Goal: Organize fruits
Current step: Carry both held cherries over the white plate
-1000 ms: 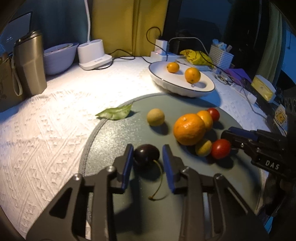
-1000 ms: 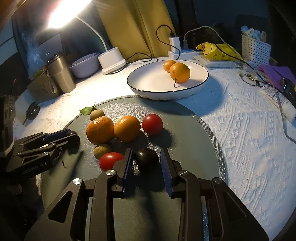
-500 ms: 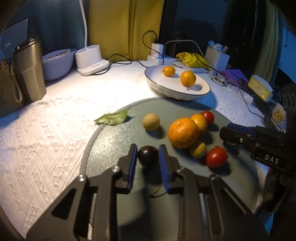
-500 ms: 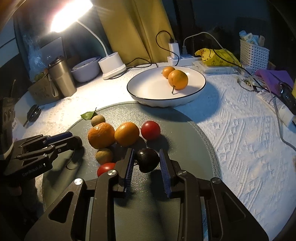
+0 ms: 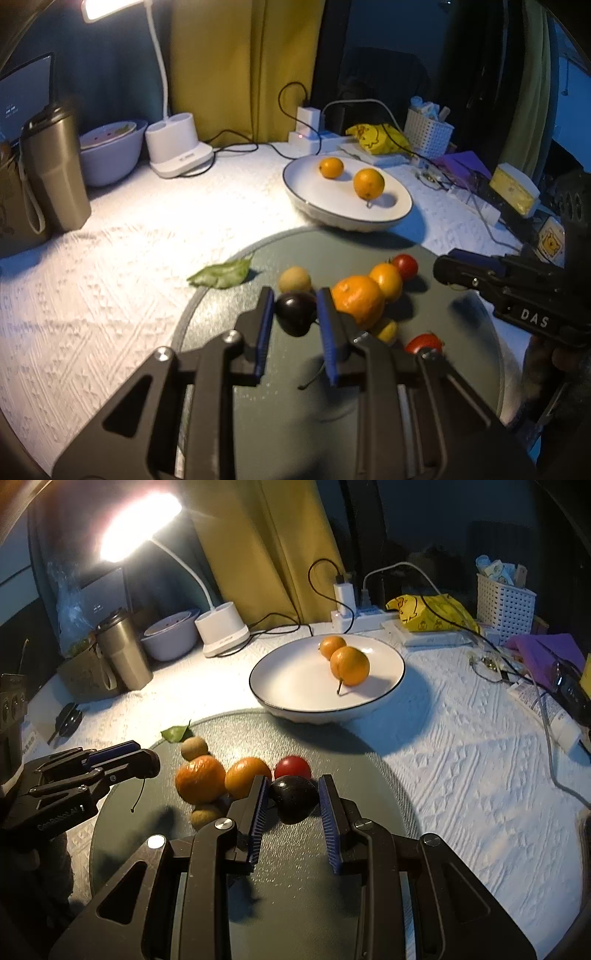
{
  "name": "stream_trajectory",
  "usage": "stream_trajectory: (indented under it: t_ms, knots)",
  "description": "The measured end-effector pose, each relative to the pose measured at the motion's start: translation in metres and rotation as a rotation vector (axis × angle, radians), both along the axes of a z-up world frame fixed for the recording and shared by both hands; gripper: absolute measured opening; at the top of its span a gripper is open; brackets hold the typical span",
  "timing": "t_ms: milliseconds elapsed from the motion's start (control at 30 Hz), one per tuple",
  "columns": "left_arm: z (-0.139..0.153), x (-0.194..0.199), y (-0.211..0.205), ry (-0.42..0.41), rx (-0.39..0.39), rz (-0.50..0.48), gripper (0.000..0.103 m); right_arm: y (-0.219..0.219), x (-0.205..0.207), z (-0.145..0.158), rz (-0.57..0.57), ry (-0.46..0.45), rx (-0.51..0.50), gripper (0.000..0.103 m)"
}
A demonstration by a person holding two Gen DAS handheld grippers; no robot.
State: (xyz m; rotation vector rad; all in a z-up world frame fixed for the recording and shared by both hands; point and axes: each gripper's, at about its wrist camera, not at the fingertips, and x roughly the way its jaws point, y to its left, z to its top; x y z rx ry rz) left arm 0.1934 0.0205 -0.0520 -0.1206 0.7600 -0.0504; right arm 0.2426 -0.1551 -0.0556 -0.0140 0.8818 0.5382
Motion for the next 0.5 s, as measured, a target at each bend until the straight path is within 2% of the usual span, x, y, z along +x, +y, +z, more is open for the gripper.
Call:
stream_trajectory:
  t_ms: [500]
  knots:
    - [0.016,0.024,0.0,-0.023,0.006,-0.014,0.025,-0.004,0.027,0.012,-0.011,-0.029,0.011,0.03]
